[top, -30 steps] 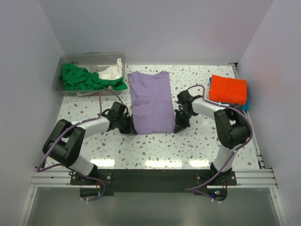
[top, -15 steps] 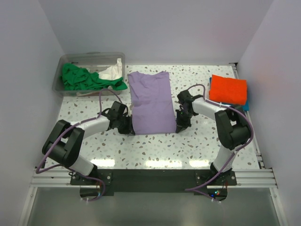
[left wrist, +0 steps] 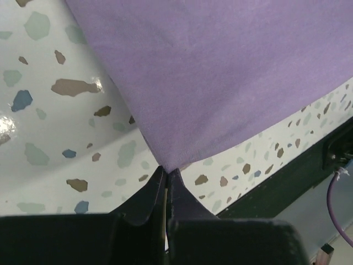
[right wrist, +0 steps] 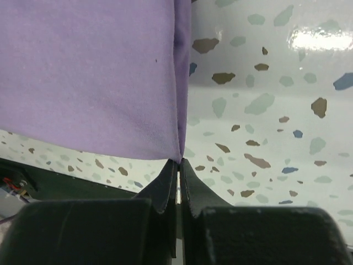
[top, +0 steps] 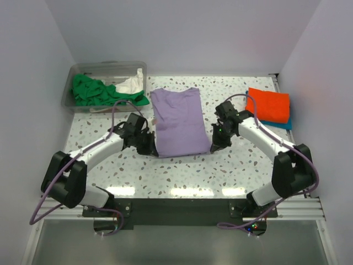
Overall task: Fold and stack the t-shirts
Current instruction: Fold the tshirt
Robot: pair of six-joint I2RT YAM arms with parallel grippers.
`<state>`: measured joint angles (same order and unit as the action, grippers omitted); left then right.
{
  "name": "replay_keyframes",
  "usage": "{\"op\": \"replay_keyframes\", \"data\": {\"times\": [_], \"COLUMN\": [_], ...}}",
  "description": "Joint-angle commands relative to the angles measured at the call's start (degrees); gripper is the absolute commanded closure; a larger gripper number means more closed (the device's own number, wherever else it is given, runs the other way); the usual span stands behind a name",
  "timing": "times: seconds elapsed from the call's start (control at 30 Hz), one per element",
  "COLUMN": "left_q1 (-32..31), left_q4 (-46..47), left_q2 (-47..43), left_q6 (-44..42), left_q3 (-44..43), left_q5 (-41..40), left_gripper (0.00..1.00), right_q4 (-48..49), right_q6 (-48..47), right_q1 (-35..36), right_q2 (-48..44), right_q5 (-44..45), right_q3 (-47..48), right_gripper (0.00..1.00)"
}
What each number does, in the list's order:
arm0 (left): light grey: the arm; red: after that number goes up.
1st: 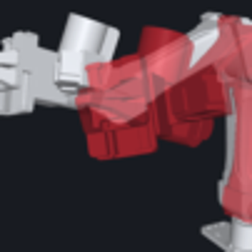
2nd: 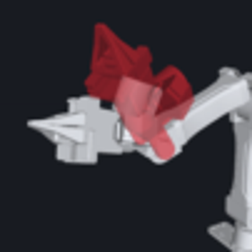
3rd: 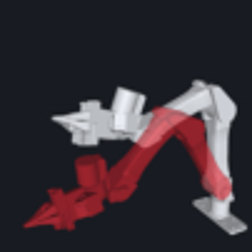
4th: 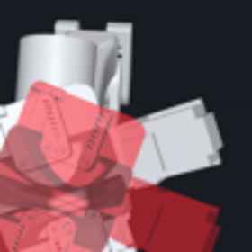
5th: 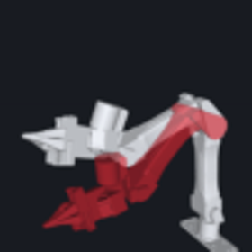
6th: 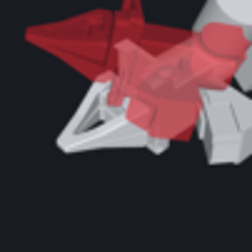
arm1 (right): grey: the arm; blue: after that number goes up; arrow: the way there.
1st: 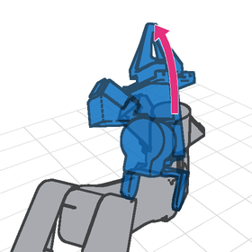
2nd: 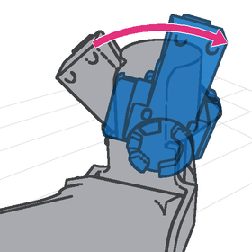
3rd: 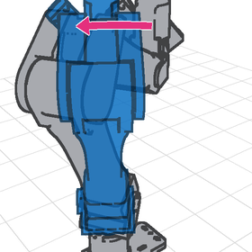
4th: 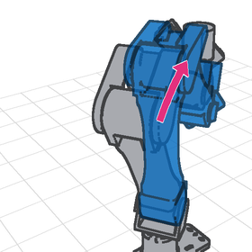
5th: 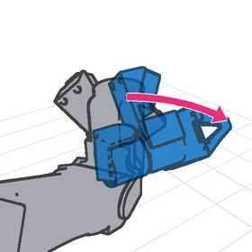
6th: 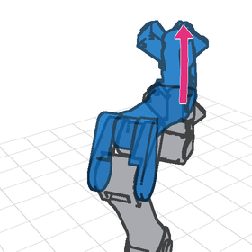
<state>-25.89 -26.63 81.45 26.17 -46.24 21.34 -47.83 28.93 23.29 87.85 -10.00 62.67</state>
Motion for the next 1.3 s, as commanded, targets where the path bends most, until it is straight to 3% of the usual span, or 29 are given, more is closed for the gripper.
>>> {"op": "replay_keyframes", "data": {"times": [0.0,0.23,0.5,0.9,1.27], "left_q1": [0.05,-0.83,-2.06,-0.04,3.21], "left_q4": [-9.12,-18.45,-23.11,-17.76,-11.08], "left_q2": [-3.48,-11.65,-16.94,-3.68,5.99], "left_q6": [-1.65,-0.6,4.67,-0.07,-0.77], "left_q3": [-2.63,-3.86,-11.4,-20.47,-26.97], "left_q5": [2.3,4.58,5.03,-0.6,-1.57], "left_gripper": [1.0,1.0,1.0,1.0,1.0], "right_q4": [-7.61,-16.05,-24.68,-15.45,-12.55], "right_q6": [0.34,4.82,10.0,7.9,2.89], "right_q1": [0.62,2.37,4.13,3.96,2.38], "right_q2": [-4.95,-16.12,-22.11,-8.32,4.95], "right_q5": [2.79,5.33,9.47,15.45,20.19], "right_q3": [-0.1,0.87,10.35,19.85,35.14], "right_gripper": [1.0,1.0,1.0,1.0,1.0]}}
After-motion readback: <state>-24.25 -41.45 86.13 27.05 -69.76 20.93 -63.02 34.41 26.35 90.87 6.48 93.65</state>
